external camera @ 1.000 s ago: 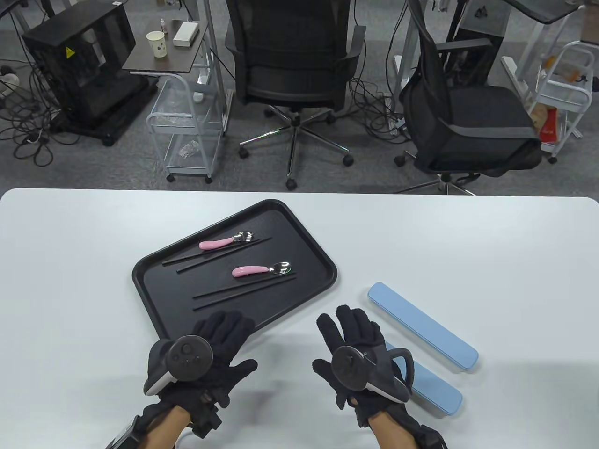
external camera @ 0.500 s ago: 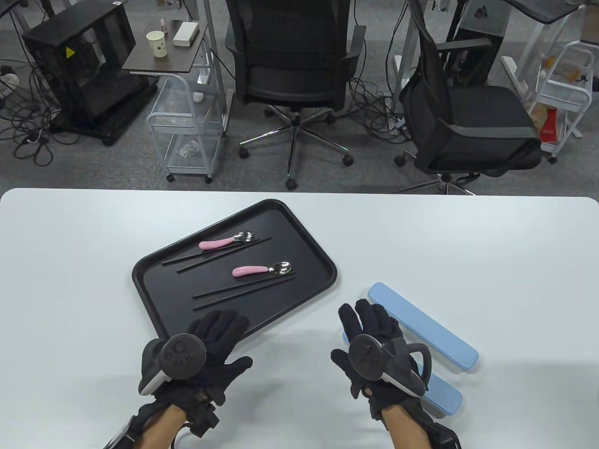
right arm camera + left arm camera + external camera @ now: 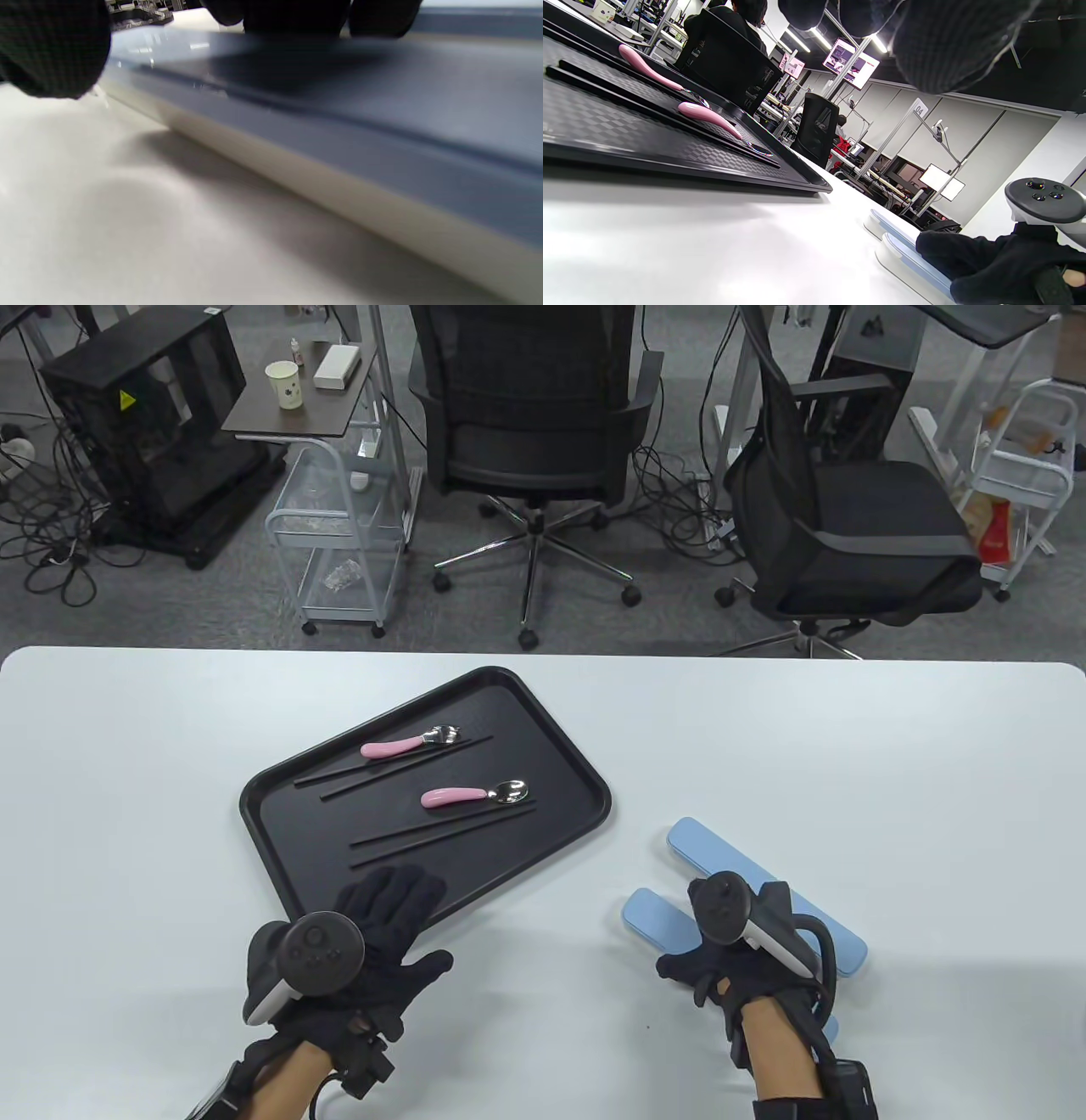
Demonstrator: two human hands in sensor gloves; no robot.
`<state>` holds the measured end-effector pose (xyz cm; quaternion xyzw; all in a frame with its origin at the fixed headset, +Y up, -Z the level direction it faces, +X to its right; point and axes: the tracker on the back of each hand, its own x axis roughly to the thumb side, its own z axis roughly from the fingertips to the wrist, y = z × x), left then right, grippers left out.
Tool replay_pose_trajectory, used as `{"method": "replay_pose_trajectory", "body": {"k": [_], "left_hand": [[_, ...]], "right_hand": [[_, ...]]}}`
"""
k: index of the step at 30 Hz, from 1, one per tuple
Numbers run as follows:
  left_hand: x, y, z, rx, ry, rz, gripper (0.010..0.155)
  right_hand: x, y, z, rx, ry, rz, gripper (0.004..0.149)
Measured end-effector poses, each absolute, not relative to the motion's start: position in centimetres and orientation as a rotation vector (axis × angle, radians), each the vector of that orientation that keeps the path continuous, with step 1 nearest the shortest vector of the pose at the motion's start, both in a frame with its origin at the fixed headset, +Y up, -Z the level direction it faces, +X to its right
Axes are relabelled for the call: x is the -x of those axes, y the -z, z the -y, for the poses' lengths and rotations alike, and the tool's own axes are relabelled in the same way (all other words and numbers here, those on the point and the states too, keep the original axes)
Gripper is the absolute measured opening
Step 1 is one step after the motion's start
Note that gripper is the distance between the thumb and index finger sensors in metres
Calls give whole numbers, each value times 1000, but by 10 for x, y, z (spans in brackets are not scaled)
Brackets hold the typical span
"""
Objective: Slide to open lunch boxes and place utensils
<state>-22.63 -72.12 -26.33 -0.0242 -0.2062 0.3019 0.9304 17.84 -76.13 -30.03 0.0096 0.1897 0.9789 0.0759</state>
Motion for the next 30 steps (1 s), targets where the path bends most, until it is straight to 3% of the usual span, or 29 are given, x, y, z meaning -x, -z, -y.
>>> {"method": "replay_pose_trajectory", "body": {"k": [15, 20, 25, 30], "left_hand": [[224, 264, 722, 62, -617, 430, 76], [222, 264, 723, 62, -613, 438, 77], [212, 261, 724, 64, -605, 475, 78], [196, 256, 724, 74, -561, 538, 82]], "right_hand": [[-176, 299, 770, -24, -2990, -545, 86], [-171, 294, 753, -81, -2986, -395, 84], [-141, 278, 723, -302, -2988, -195, 82], [-99, 257, 707, -576, -2965, -124, 80]]}}
